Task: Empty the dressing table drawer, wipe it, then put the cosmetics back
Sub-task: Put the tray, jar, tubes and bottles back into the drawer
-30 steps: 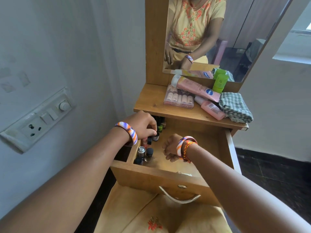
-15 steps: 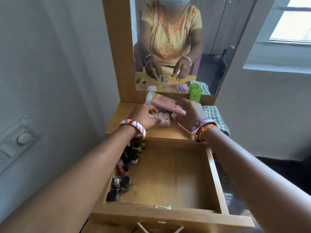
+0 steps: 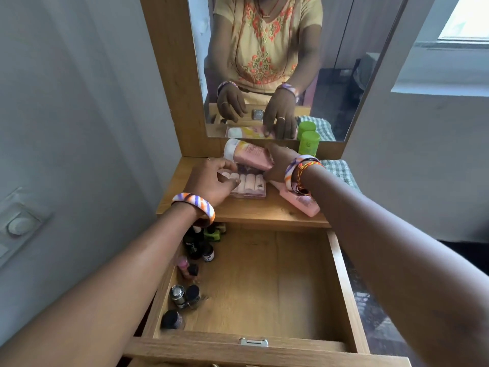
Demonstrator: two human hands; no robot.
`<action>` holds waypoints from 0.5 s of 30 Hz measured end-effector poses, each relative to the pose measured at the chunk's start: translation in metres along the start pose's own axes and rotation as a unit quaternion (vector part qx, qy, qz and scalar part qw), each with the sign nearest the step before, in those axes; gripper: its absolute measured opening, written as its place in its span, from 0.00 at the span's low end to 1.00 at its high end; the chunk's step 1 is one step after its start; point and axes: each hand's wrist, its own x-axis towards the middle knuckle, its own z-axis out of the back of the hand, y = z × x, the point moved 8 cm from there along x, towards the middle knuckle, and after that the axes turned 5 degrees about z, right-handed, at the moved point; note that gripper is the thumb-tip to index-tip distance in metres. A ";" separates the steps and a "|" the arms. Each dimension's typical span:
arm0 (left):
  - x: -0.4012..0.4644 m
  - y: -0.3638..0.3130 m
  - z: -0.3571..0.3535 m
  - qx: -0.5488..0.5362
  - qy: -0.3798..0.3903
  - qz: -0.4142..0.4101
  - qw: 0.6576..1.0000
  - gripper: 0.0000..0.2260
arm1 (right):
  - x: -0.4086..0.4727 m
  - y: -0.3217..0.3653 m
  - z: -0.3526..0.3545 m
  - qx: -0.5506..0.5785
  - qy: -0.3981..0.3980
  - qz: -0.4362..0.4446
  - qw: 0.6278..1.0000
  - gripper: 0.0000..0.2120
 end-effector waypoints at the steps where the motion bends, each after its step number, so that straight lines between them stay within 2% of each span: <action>1: 0.000 -0.001 0.001 0.002 -0.001 -0.004 1.000 0.11 | 0.002 0.000 0.001 0.004 -0.008 0.003 1.000 0.31; 5: -0.003 -0.014 0.006 0.044 -0.009 -0.041 0.998 0.14 | -0.002 0.005 0.009 -0.005 -0.030 0.015 0.999 0.32; 11: -0.019 -0.041 0.024 0.191 -0.038 -0.113 0.974 0.36 | -0.025 0.026 0.022 -0.022 -0.044 0.058 0.997 0.40; 15: -0.034 -0.049 0.029 0.264 0.000 -0.154 0.952 0.45 | -0.054 0.039 0.020 -0.034 -0.015 0.076 0.996 0.44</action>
